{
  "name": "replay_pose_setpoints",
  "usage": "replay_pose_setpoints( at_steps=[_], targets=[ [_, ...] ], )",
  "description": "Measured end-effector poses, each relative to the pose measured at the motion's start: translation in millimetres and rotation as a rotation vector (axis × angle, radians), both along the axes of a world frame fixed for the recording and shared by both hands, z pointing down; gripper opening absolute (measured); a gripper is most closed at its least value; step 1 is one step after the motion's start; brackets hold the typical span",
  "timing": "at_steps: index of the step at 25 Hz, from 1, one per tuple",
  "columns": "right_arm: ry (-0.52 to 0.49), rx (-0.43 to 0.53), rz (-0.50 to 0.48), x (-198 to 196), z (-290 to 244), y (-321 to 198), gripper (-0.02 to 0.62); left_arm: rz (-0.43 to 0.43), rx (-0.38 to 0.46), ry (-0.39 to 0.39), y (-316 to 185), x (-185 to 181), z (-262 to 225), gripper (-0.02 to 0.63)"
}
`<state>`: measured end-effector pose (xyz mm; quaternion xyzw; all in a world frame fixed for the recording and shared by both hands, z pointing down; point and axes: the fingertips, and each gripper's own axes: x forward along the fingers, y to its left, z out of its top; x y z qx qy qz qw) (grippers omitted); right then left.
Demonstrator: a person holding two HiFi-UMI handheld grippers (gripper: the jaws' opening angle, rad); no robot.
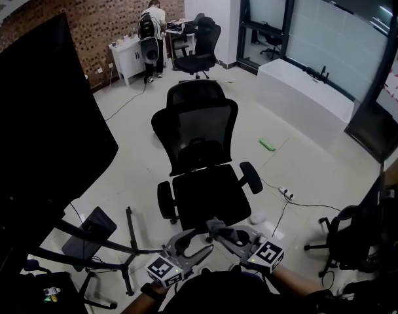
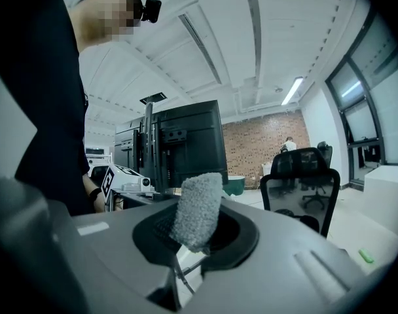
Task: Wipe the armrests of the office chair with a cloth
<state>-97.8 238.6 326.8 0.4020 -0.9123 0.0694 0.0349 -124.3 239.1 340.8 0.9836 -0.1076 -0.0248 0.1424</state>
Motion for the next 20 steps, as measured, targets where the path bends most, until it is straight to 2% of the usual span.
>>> replay_pose_setpoints(
  at_steps=[11, 20],
  targets=[
    [-0.015, 0.022, -0.009, -1.1, -14.6, 16.6, 0.035, -0.005, 0.031, 0.021, 14.5, -8.7, -7.3, 0.313],
    [-0.022, 0.020, -0.034, 2.3, -9.2, 32.0, 0.035, -0.006, 0.014, 0.012, 34.5, -2.4, -1.2, 0.313]
  ],
)
